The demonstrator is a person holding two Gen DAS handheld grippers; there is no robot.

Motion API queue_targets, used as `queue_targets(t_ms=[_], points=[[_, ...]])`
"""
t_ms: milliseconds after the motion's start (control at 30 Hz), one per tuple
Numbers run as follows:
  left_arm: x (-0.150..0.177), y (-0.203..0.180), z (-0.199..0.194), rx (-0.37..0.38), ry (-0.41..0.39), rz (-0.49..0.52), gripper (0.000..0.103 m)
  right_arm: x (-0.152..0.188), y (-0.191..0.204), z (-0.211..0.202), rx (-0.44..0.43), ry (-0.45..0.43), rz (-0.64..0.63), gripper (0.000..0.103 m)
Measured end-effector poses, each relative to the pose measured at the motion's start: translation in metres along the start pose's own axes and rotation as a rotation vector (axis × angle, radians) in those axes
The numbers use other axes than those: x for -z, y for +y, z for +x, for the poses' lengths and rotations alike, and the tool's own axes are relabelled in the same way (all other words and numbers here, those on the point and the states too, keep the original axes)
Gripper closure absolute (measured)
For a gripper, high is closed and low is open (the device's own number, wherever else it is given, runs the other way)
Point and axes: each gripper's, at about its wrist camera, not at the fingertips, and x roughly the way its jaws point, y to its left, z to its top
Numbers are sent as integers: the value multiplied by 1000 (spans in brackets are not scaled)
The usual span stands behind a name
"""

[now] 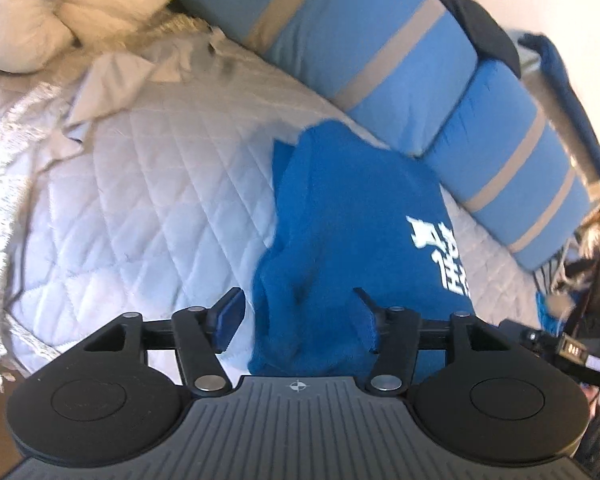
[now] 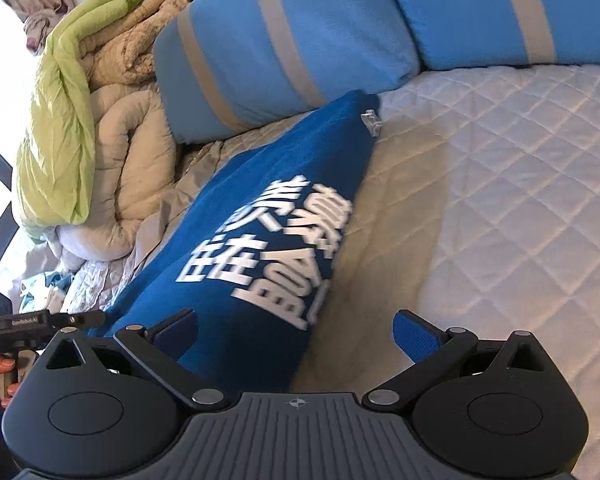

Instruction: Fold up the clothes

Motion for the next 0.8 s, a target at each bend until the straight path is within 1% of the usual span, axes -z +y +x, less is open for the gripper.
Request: queue_targets(t_ms=[133, 167, 233, 267, 300, 333, 400, 433, 533, 667, 733, 800], points=[[-1, 3, -5, -13, -17, -11, 46, -5, 31, 17, 42, 17, -80, 0], [-1, 4, -5, -15, -19, -11, 46, -6, 36, 21, 51, 29, -82, 0], [0, 6, -7, -19, -23, -11, 46, -5, 44, 31, 36, 75, -62, 0], [0, 7, -7, -21, -24, -14, 46, -2, 44, 35, 44, 98, -63, 2], [0, 9, -7, -21, -22, -18, 46, 1, 44, 40, 52, 121, -64, 15], [1, 11, -7, -22, -20, -23, 46, 5, 44, 44, 60, 143, -66, 23], [1, 13, -6, -12, -18, -27, 45, 10, 37, 46, 89, 160, -50, 33], [2, 14, -7, 4, -15, -27, 43, 11, 31, 44, 87, 170, -36, 34], [0, 15, -6, 45, -7, -32, 40, 13, 13, 38, 79, 193, 17, 35], [-10, 13, 0, 112, 14, -61, 39, 12, 5, 33, 82, 201, 14, 34], [-15, 9, 7, 138, 41, -55, 37, 12, 3, 31, 90, 202, 13, 31], [-22, 7, 17, 156, 76, -49, 34, 13, 1, 30, 95, 203, 17, 27]])
